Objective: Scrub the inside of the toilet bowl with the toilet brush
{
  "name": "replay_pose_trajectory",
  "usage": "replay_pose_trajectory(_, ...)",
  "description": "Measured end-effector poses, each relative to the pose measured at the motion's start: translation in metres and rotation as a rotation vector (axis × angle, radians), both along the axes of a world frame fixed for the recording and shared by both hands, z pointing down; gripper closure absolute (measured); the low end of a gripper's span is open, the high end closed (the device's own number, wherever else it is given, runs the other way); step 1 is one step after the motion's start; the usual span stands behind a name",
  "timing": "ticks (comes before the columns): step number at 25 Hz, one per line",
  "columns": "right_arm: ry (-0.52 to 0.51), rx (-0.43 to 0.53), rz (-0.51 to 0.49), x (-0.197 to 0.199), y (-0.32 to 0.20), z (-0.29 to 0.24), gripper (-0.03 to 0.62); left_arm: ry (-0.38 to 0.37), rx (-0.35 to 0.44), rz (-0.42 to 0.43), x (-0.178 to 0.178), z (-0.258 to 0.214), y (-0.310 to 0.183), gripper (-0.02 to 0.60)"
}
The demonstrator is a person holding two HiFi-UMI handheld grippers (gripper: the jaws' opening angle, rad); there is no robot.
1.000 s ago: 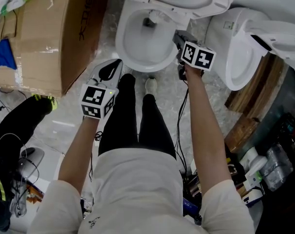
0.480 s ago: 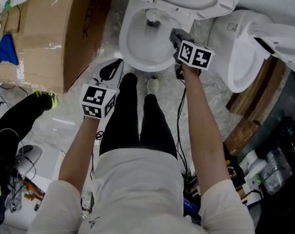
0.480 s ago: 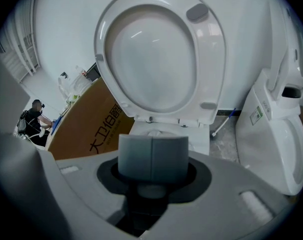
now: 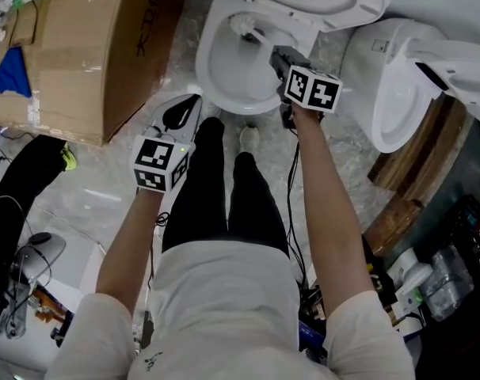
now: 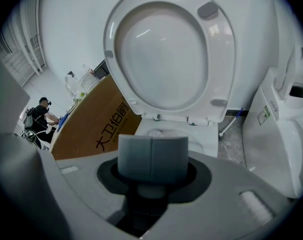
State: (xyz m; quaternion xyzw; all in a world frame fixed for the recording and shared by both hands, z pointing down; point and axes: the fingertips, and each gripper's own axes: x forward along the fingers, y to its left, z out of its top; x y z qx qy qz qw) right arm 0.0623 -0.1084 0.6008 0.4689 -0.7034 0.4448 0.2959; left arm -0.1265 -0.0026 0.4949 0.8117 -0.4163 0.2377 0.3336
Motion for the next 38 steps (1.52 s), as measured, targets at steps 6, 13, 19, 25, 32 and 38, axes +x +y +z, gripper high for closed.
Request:
replay_pose_trajectory(6, -0.014, -0.001, -0.032, -0.007, 0.007, 0.001, 0.445, -0.001, 0.006, -0.017, 0.003, -0.002, 0.005, 0.592)
replay_pose_trajectory(13, -0.03, 0.0, -0.058, -0.011, 0.019, 0.0, 0.445, -0.009, 0.011, -0.037, 0.007, -0.005, 0.015, 0.592)
replay_pose_trajectory(19, -0.041, 0.002, -0.087, -0.017, 0.033, -0.001, 0.445, -0.013, 0.02, -0.053, 0.01, -0.008, 0.026, 0.592)
replay_pose_trajectory(25, -0.059, -0.004, -0.115, -0.02, 0.052, -0.001, 0.445, -0.017, 0.034, -0.066, 0.014, -0.011, 0.039, 0.592)
replay_pose_trajectory(32, -0.078, 0.004, -0.141, -0.019, 0.067, -0.001, 0.445, -0.02, 0.043, -0.079, 0.021, -0.013, 0.055, 0.592)
replay_pose_trajectory(38, -0.089, 0.01, -0.171, -0.019, 0.081, 0.0, 0.445, -0.025, 0.049, -0.093, 0.025, -0.014, 0.069, 0.592)
